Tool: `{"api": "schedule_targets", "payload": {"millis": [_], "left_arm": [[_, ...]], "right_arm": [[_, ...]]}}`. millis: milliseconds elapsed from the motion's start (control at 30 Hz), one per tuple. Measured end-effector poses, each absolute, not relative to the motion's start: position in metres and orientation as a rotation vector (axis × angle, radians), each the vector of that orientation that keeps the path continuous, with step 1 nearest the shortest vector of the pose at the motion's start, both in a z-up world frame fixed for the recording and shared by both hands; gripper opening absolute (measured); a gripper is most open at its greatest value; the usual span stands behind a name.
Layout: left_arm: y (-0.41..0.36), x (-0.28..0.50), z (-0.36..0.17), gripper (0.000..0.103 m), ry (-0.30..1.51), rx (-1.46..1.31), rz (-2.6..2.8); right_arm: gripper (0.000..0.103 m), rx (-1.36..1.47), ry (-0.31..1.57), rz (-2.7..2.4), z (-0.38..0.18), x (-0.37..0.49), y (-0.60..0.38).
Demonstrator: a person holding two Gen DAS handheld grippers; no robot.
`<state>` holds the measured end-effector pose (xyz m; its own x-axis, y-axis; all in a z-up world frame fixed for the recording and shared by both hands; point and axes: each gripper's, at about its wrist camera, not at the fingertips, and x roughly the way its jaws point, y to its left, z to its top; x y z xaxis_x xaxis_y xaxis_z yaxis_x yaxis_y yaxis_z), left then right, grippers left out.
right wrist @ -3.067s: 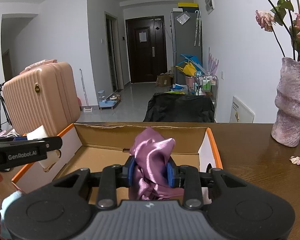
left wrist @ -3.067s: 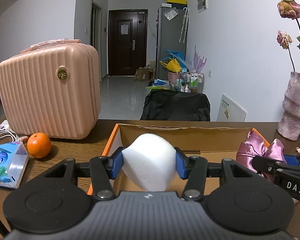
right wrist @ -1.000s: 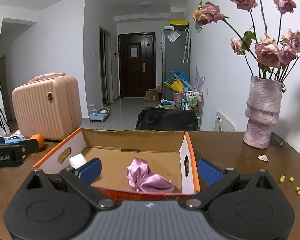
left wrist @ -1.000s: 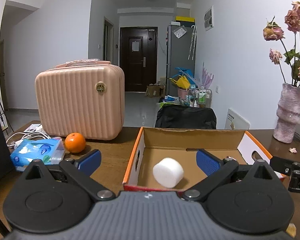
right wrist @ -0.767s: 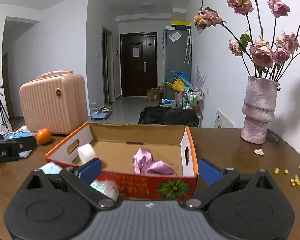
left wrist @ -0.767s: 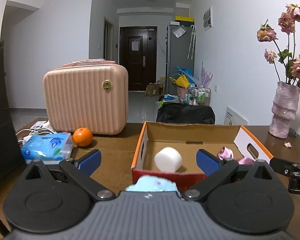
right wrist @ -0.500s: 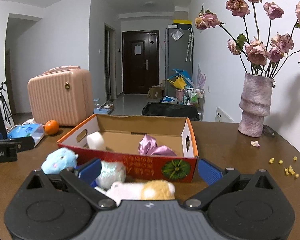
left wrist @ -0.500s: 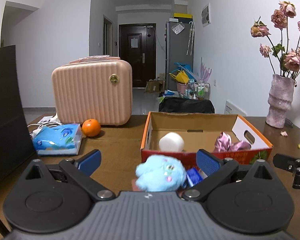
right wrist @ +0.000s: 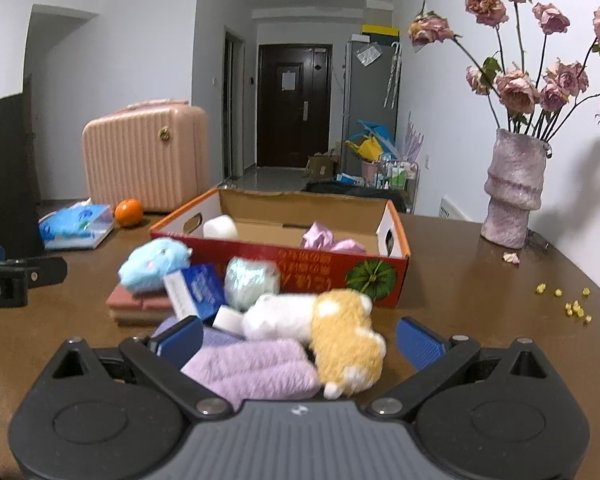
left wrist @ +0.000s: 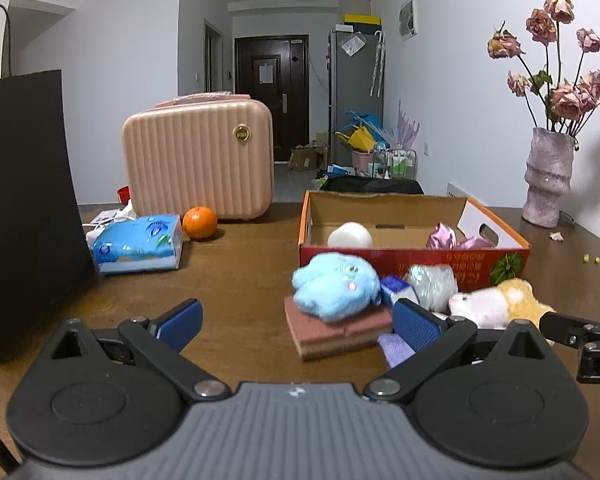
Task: Organize soft objects
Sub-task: 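Return both tools to the pile and close the right tool on the lilac plush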
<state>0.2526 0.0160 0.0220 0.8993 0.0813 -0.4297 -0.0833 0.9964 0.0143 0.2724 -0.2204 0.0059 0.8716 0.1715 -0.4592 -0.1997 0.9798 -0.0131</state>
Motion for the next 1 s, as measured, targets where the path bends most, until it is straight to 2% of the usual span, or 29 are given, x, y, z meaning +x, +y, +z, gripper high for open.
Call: {"api": "schedule_targets", "payload": {"millis": [267,567,1000], "left_arm": [[0.026,0.241,0.015,0.103,0.461,-0.005,0.088],[0.040,0.238,0.004,0.103,0.494,-0.022,0.105],[0.038,0.238,-0.003,0.103,0.514,-0.029,0.100]], "right_arm": [[0.103,-0.086,0.537,0.233,-0.013,0.277,-0.202],[0.097,-0.095,0.610,0.275,-0.037,0.298,-0.187],[0.065,-0.066,0.644,0.315,-0.050,0.310,-0.188]]}}
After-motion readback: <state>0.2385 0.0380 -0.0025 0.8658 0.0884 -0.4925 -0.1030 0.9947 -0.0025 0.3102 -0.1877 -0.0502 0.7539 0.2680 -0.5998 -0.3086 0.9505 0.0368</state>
